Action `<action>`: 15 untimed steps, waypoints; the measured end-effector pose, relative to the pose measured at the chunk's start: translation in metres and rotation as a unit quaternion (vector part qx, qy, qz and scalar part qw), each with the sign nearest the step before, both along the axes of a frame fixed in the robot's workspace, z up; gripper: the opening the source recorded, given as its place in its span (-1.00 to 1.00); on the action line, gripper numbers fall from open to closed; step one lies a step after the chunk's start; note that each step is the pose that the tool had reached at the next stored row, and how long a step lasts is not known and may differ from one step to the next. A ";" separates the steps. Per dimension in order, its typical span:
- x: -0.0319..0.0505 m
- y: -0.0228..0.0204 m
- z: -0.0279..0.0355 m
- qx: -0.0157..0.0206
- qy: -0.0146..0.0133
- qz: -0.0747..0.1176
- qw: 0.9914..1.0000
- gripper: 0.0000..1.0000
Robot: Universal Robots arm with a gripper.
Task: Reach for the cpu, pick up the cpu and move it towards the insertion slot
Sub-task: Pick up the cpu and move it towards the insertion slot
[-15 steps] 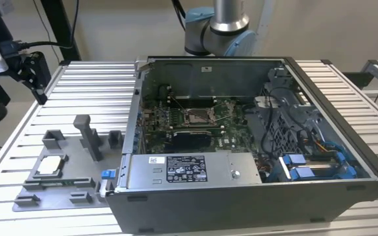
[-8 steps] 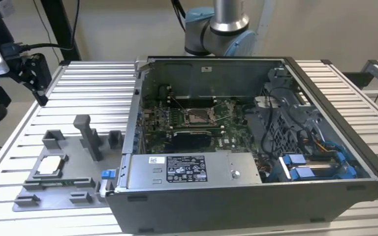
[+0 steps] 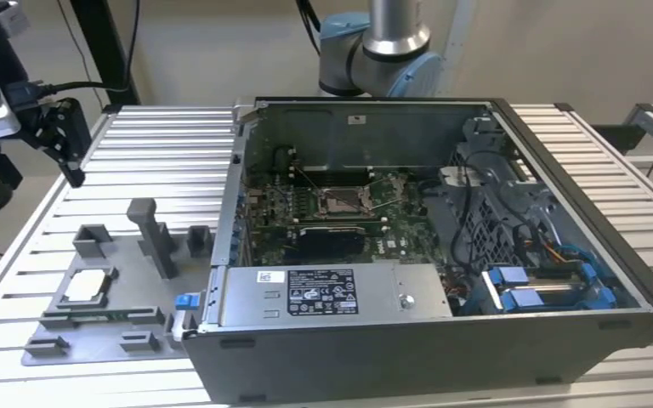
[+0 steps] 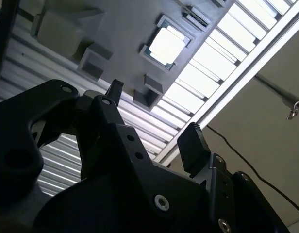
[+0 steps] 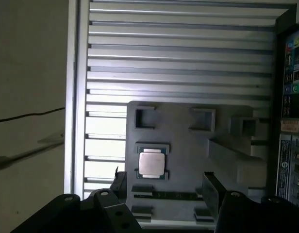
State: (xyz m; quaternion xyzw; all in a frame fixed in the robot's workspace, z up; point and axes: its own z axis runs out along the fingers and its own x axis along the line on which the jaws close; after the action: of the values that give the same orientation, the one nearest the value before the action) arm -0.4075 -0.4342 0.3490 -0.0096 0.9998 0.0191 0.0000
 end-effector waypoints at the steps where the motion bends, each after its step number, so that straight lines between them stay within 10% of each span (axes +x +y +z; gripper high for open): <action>1: 0.0000 0.0000 -0.0009 0.000 0.000 0.000 1.000 1.00; 15: -0.0022 0.0000 -0.0163 0.000 0.000 0.000 1.000 1.00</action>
State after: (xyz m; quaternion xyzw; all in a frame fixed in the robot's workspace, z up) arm -0.4097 -0.4341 0.3326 -0.0096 0.9998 0.0191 0.0000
